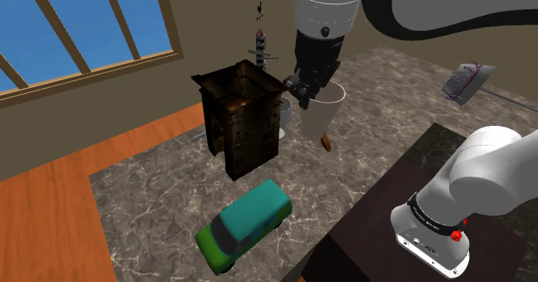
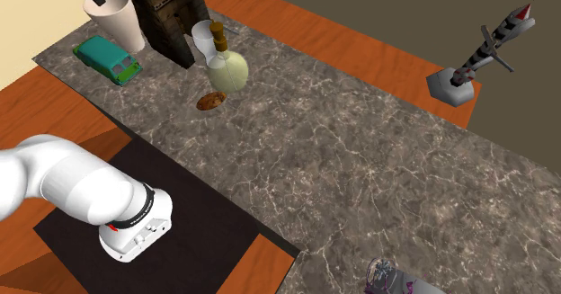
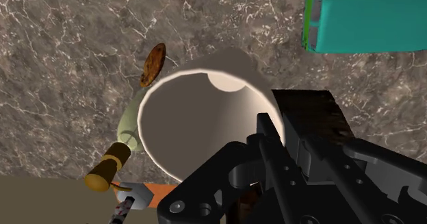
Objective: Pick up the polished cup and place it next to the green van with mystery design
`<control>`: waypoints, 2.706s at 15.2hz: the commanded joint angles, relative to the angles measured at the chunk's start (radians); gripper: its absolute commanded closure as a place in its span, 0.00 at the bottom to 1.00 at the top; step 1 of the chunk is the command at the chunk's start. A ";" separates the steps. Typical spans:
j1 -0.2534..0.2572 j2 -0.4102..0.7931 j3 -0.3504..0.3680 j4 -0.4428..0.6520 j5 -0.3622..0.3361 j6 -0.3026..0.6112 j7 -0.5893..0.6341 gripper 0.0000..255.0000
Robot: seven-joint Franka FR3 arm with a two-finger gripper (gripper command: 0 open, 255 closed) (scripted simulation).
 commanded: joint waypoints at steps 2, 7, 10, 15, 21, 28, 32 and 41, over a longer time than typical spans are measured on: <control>0.002 0.028 0.036 0.017 0.002 0.010 0.041 1.00; 0.007 0.022 0.044 -0.054 0.009 0.075 0.046 1.00; 0.010 0.021 0.050 -0.094 0.012 0.114 0.050 1.00; 0.013 0.024 0.062 -0.158 0.017 0.181 0.058 1.00; 0.015 0.037 0.079 -0.228 0.020 0.262 0.070 1.00; 0.012 0.063 0.104 -0.301 0.018 0.359 0.089 1.00; 0.009 0.085 0.120 -0.338 0.013 0.417 0.102 1.00; -0.001 0.127 0.146 -0.389 -0.001 0.504 0.127 1.00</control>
